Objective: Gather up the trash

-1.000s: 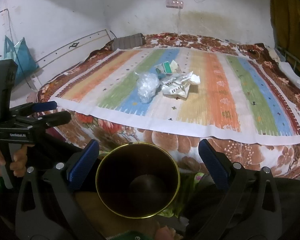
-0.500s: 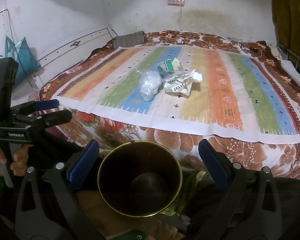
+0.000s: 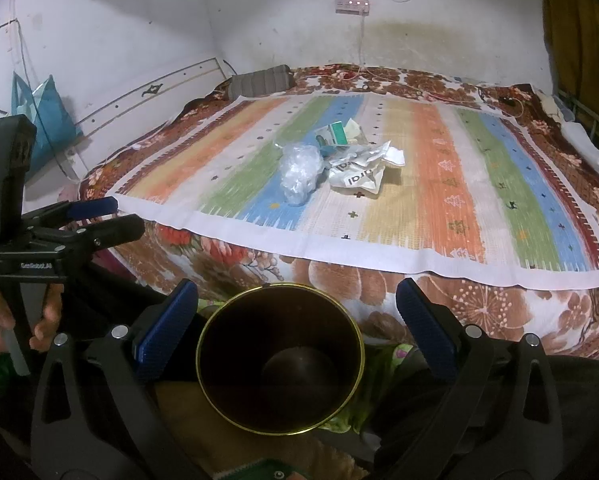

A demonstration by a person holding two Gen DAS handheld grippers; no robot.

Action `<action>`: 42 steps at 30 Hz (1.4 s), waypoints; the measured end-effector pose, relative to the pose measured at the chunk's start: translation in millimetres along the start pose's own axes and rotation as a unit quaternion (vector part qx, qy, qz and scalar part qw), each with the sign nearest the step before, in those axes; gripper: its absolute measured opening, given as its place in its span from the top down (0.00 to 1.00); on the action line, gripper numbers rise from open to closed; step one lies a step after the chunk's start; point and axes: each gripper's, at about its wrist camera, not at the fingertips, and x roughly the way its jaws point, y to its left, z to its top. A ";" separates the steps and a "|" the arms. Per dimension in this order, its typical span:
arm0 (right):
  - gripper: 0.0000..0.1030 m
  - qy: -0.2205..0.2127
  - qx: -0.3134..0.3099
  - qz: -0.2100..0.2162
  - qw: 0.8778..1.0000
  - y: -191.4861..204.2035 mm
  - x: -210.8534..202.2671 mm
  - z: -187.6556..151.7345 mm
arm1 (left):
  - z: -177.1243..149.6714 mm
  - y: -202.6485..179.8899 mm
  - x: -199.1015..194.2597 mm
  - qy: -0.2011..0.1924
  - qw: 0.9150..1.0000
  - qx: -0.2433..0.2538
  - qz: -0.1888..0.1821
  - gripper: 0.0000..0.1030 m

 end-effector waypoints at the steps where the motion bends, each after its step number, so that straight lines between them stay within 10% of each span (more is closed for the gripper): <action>1: 0.08 0.000 0.000 0.000 1.000 0.2 -0.6 -0.2 | 0.0 -0.2 0.5 0.001 1.000 0.000 0.000 0.05; 28: 0.08 -0.003 -0.017 -0.002 1.000 -7.4 5.5 39.5 | 31.2 5.3 18.2 0.019 1.000 0.009 -0.005 0.05; 33: 0.08 -0.008 -0.041 -0.016 0.999 -13.5 10.1 61.7 | 43.1 15.2 34.0 0.070 0.996 -0.027 -0.057 0.05; 42: 0.08 0.008 -0.091 -0.023 0.996 -17.3 32.8 94.1 | 81.3 39.9 57.3 0.086 0.996 -0.023 -0.015 0.05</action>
